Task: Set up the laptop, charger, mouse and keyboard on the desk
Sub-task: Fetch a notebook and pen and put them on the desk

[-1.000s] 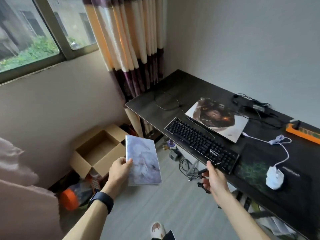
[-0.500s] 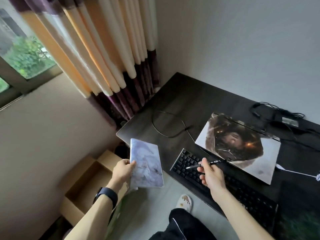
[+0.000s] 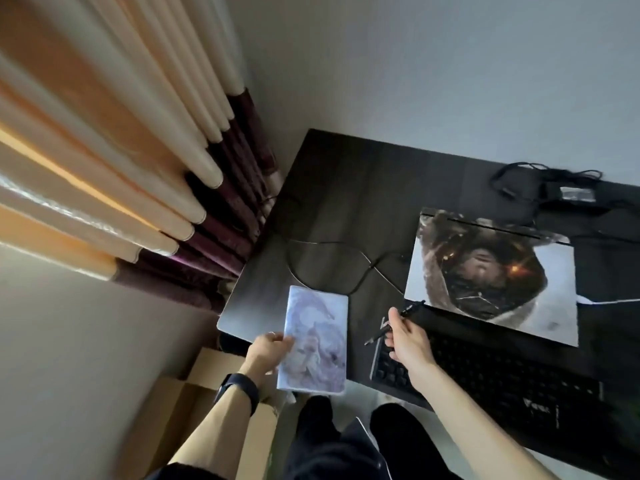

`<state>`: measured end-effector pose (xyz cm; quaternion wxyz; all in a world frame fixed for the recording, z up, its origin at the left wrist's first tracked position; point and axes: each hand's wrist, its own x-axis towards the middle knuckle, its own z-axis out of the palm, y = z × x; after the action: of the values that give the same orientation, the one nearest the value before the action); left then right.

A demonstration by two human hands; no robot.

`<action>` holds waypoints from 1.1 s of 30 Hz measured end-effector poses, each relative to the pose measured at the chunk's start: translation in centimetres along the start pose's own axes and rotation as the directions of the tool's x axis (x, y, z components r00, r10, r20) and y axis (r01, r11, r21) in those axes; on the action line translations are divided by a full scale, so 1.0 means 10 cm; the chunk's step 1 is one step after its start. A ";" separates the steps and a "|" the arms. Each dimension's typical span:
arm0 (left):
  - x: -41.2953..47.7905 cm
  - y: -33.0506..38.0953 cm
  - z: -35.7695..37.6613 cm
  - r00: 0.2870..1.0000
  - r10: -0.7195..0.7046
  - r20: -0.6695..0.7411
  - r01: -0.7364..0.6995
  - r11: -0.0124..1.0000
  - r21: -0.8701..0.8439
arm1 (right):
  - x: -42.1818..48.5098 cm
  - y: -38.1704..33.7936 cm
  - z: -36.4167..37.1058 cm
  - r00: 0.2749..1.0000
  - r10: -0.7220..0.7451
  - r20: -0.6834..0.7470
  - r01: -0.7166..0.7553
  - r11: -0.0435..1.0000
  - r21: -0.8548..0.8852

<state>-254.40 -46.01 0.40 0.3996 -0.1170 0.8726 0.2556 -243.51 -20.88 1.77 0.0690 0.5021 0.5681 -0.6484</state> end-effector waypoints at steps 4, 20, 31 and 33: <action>0.29 -0.10 -0.04 0.997 0.012 0.079 -0.022 0.992 0.122 | -0.08 0.13 0.27 0.995 0.082 -0.050 -0.081 0.996 0.031; 0.87 -0.11 -0.34 0.992 0.077 0.101 -0.106 0.942 0.319 | 0.05 0.58 1.26 0.963 0.256 -0.086 -0.263 0.961 -0.088; 1.35 0.31 -0.39 0.986 0.166 0.022 -0.165 0.941 0.297 | 0.70 0.28 1.38 0.968 0.205 -0.145 -0.199 0.978 0.059; 1.42 0.36 -0.40 0.989 0.149 0.022 -0.149 0.953 0.264 | 0.76 0.13 1.43 0.973 0.195 -0.122 -0.183 0.977 0.108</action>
<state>-267.69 -45.11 -6.91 0.3919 0.0037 0.9049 0.1659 -254.58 -29.21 -6.81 0.0687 0.5983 0.4892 -0.6309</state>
